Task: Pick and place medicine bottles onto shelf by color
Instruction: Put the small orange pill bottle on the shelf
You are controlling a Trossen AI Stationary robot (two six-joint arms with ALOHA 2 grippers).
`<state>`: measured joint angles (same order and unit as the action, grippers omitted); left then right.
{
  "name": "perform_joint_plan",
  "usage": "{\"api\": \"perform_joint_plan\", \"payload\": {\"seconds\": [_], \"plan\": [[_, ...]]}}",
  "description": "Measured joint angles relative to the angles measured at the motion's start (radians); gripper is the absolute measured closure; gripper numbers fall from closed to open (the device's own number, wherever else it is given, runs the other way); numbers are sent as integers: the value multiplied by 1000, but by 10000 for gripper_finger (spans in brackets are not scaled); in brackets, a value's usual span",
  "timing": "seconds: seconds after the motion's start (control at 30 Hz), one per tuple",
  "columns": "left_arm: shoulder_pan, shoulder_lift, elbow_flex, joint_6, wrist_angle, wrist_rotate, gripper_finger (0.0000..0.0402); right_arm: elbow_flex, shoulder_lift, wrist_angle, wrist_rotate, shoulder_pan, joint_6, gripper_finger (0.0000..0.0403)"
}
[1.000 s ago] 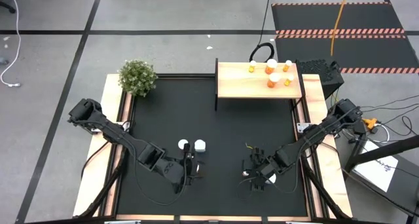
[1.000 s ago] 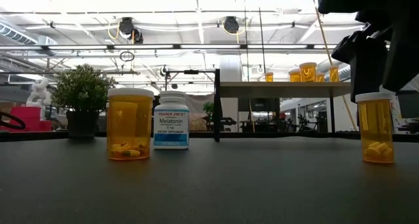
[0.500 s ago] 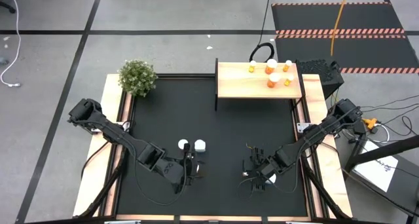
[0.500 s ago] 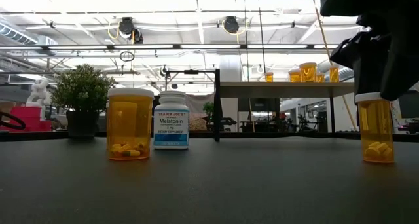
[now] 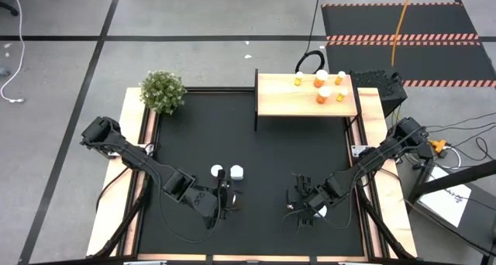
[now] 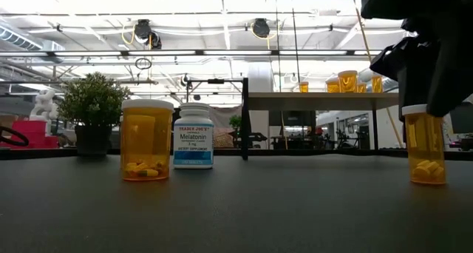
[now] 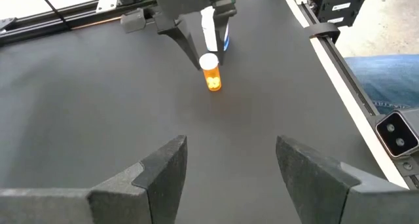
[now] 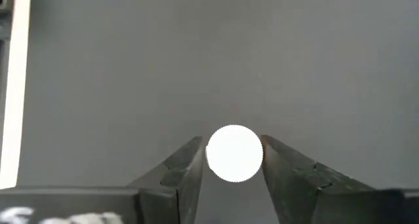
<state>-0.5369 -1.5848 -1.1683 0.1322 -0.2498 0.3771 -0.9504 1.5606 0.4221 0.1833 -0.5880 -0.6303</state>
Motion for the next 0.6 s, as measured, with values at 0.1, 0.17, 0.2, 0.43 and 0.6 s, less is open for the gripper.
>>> {"api": "perform_joint_plan", "payload": {"seconds": [0.1,0.17,0.2,0.43,0.6], "plan": [[0,0,0,-3,0,0,167,0,18,-2,0,0,7,270],[0,0,0,-5,1,0,167,0,26,-10,0,2,7,277],[0,0,0,-5,1,0,167,0,28,-12,0,2,8,279],[0,0,0,-6,1,0,167,2,16,-15,0,5,7,283],[0,0,0,-9,0,0,167,-3,-2,9,-1,21,11,283]]}}
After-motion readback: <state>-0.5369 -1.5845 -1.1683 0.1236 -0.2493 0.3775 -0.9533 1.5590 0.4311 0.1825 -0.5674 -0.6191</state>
